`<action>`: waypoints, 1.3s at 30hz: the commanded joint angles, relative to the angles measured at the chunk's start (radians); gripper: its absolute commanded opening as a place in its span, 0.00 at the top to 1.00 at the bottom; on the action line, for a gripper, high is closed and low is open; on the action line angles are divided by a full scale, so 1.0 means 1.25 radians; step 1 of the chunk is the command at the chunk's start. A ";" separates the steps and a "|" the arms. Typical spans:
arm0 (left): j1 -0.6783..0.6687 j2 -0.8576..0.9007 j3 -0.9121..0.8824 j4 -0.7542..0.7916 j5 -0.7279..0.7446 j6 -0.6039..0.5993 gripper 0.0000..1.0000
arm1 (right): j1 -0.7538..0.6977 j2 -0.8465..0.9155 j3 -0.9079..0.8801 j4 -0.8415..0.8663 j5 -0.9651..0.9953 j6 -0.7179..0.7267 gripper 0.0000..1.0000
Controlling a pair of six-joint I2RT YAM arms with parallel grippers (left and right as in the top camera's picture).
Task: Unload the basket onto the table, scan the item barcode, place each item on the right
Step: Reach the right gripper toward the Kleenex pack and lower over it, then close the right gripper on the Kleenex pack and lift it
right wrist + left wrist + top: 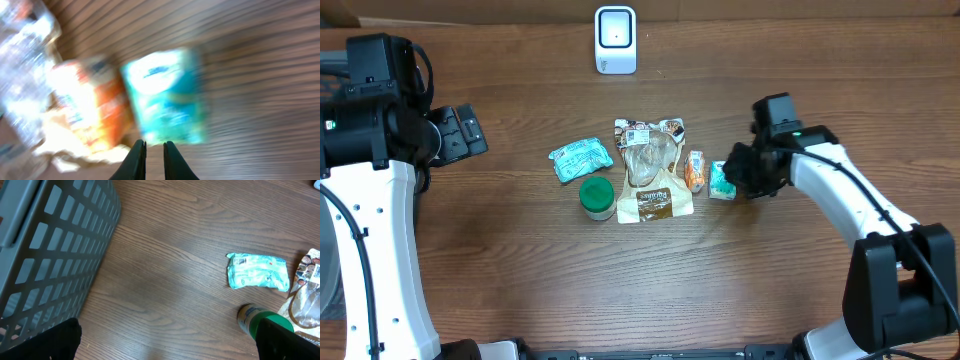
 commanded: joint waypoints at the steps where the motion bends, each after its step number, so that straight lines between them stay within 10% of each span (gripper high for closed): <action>1: 0.003 0.002 0.002 0.000 -0.007 -0.012 0.00 | 0.061 0.001 -0.015 0.039 -0.055 0.030 0.89; 39: 0.003 0.002 0.002 0.000 -0.007 -0.012 0.00 | 0.096 0.086 -0.040 0.098 0.089 0.074 0.96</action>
